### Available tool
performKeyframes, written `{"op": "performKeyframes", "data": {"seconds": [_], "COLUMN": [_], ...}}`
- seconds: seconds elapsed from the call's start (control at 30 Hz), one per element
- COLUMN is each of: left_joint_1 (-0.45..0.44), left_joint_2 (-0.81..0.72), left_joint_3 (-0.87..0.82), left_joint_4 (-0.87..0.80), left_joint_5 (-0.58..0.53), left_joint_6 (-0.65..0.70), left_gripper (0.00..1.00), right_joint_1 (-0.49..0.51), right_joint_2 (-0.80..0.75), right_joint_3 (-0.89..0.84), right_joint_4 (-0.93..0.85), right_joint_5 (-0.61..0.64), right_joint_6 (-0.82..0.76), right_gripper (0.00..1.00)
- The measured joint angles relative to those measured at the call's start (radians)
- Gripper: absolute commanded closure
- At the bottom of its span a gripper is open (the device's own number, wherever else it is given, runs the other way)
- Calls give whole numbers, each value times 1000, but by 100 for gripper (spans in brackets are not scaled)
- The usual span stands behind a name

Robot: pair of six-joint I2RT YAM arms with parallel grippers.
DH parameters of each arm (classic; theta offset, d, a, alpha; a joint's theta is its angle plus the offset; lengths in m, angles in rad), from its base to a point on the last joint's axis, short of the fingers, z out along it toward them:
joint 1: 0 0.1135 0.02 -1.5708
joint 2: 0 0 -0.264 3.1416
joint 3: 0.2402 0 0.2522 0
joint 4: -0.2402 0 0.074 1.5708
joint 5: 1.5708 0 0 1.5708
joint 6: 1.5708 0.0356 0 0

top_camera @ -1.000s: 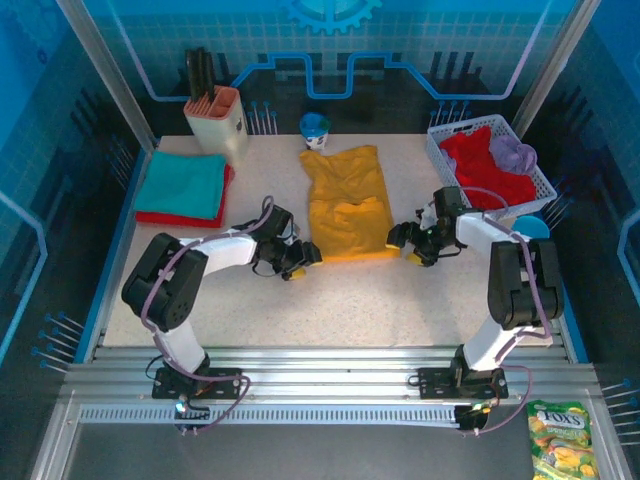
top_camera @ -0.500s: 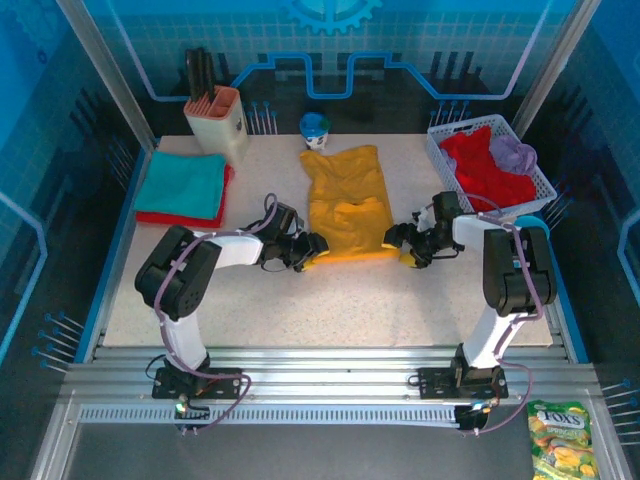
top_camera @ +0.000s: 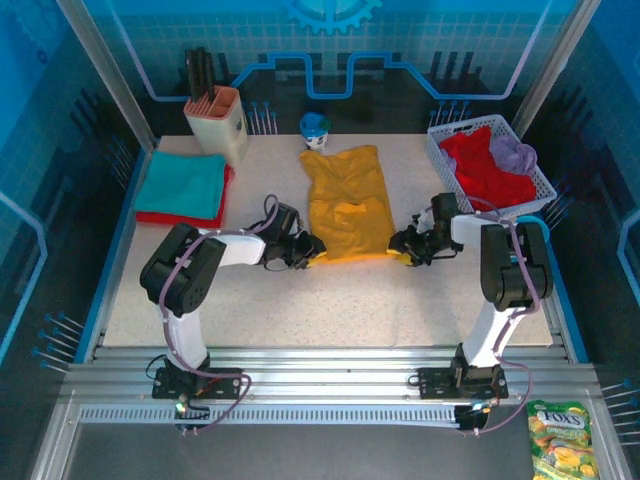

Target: Fold and stack the t-shirts

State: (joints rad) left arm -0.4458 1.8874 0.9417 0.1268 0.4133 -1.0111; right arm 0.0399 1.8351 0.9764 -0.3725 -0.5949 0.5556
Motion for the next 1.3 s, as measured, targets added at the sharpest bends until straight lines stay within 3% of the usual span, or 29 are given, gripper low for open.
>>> {"op": "performKeyframes", "data": {"seconds": [0.1, 0.23, 0.33, 0.57, 0.77, 1.0, 1.3], "left_joint_1": [-2, -2, -3, -5, -24, -96, -253], "left_joint_2": [3, 3, 2, -48, -186, -441, -804], "left_joint_3": [17, 37, 39, 23, -96, -290, -405], "left_joint_4": [-17, -42, -68, -103, -142, -226, -431], "left_joint_5": [-6, -21, -36, -59, -75, -87, -146], "left_joint_6": [16, 35, 55, 89, 117, 115, 7], "left_gripper": [82, 90, 97, 100, 100, 100, 100], "right_joint_1": [13, 19, 19, 28, 115, 218, 407], "right_joint_2": [3, 3, 2, -76, -252, -557, -911], "right_joint_3": [2, 11, 12, -17, -146, -388, -460], "right_joint_4": [23, 32, 35, 33, 28, -3, -185], "right_joint_5": [-12, -16, -15, 7, 59, 111, 216], "right_joint_6": [0, -1, 0, 6, 33, 141, 290], "right_gripper": [76, 95, 100, 100, 100, 100, 100]}}
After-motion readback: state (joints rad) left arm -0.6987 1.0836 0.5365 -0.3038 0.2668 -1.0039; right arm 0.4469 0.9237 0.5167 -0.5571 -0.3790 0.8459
